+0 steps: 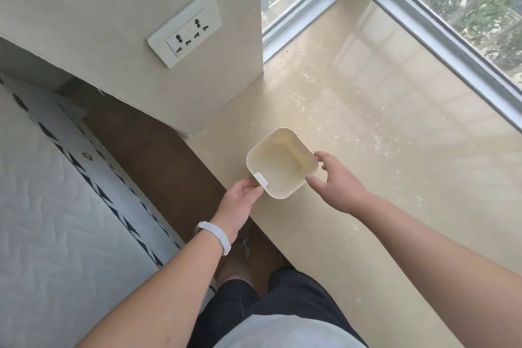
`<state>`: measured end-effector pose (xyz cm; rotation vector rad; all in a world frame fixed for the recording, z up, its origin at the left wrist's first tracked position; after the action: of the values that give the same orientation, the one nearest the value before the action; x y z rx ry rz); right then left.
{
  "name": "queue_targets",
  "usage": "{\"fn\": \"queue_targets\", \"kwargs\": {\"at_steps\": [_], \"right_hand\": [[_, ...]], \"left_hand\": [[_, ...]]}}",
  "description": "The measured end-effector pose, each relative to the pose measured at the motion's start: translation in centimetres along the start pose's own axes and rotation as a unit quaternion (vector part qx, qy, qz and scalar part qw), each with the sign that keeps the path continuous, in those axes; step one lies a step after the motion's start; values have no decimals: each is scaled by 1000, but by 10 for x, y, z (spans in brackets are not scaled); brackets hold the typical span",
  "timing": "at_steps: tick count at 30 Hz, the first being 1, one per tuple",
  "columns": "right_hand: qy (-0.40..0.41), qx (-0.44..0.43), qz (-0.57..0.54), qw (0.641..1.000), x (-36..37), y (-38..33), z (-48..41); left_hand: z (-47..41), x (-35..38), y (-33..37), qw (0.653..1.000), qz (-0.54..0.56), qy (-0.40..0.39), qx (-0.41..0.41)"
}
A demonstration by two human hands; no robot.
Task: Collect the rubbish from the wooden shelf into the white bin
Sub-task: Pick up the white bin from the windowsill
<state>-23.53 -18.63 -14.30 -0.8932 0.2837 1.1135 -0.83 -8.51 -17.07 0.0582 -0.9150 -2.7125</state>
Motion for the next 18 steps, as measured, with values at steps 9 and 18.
{"fn": "queue_targets", "kwargs": {"at_steps": [9, 18], "right_hand": [[32, 45, -96, 994, 10, -3, 2], [73, 77, -130, 986, 11, 6, 17]], "left_hand": [[-21, 8, -3, 997, 66, -10, -26], [-28, 19, 10, 996, 74, -48, 17]]}}
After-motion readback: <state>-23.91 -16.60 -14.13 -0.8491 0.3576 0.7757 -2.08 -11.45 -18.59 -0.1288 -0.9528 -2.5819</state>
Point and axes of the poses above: each hand's wrist, its own z-axis away from the middle knuckle, its own x-axis out of the palm, y = z × x, the point moved 10 cm from there along -z, towards the middle knuckle, and after that the axes turned 10 degrees about z, right-handed, at the moved point
